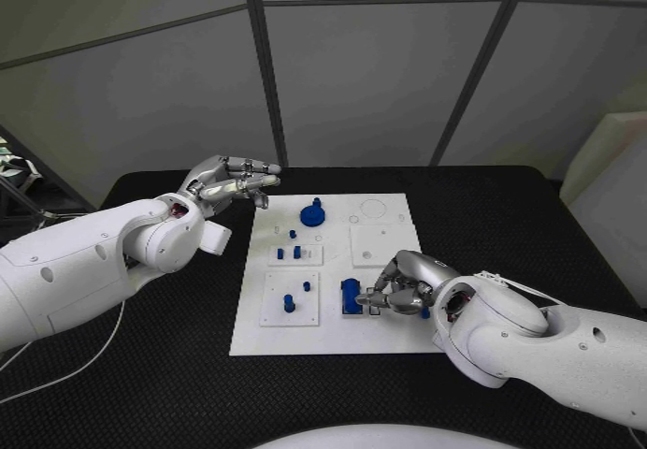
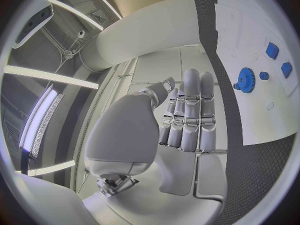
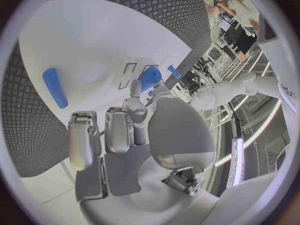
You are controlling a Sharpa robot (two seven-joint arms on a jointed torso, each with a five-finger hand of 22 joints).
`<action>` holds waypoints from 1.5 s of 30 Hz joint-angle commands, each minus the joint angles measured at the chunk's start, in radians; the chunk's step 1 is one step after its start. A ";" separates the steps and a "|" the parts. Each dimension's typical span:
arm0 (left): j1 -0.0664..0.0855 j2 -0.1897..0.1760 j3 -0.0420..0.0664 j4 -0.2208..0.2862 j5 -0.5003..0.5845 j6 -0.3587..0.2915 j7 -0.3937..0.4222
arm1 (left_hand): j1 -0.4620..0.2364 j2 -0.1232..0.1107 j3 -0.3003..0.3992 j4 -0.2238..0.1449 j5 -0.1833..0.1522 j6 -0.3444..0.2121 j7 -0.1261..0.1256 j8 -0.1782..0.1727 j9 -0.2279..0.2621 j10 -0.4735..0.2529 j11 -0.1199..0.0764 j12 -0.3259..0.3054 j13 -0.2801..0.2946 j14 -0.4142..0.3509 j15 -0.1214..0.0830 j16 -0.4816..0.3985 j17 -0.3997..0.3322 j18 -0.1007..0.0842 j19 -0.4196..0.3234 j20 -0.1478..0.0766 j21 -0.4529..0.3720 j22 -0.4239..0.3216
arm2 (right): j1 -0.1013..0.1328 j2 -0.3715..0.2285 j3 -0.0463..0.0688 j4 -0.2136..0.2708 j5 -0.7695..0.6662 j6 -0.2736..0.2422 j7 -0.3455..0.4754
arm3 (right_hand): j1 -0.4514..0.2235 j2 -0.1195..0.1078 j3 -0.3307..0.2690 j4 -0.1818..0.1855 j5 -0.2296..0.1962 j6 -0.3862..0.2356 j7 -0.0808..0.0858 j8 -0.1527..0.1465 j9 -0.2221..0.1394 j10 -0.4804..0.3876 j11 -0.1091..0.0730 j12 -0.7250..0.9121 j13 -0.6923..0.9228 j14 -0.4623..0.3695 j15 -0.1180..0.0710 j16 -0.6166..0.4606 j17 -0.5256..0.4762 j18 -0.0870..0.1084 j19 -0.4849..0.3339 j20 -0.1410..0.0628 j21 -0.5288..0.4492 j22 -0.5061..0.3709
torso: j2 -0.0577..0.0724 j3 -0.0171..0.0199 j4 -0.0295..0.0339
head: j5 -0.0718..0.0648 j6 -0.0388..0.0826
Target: Assemble the parts on the task board
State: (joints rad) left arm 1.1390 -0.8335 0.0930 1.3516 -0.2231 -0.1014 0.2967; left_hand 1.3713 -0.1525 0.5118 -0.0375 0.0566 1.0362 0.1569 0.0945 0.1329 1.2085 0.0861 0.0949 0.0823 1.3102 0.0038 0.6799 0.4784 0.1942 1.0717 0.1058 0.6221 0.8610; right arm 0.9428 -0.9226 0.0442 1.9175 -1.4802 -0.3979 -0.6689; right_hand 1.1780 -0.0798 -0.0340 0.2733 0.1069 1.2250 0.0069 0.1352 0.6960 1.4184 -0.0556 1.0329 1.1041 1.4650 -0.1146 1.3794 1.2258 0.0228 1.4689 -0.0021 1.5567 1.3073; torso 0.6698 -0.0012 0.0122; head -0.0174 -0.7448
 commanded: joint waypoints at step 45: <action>0.001 0.004 -0.003 0.008 0.005 0.011 -0.003 | -0.005 0.008 -0.008 0.001 -0.004 0.005 0.005 -0.005 0.002 0.000 0.004 0.004 0.002 -0.010 0.000 -0.007 -0.002 -0.012 -0.005 0.003 -0.005 -0.002 | 0.002 -0.230 0.015 0.021 0.024 0.021 0.035 | 0.072 0.021 -0.077 -0.083 0.108 -0.059 0.031 -0.063 -0.093 0.005 0.020 -0.030 0.006 0.043 0.015 0.002 0.004 -0.018 0.092 0.016 -0.002 0.246 | 0.001 0.0020 -0.0081 | -0.052 0.004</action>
State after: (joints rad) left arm 1.1386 -0.8304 0.0897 1.3573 -0.2230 -0.1001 0.2923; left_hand 1.3713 -0.1525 0.5089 -0.0345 0.0566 1.0362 0.1569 0.0945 0.1336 1.2085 0.0861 0.0949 0.0829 1.3102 0.0038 0.6765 0.4773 0.1942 1.0717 0.1058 0.6222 0.8602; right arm 0.9444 -1.1527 0.0588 1.9384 -1.4142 -0.4231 -0.5910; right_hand 1.2603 -0.0601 -0.1070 0.1888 0.2092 1.1597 0.0370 0.0693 0.6025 1.4185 -0.0337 1.0018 1.1086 1.4666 -0.1016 1.3795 1.2282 0.0227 1.4689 0.0088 1.5516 1.3073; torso 0.6693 -0.0009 0.0055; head -0.0673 -0.7390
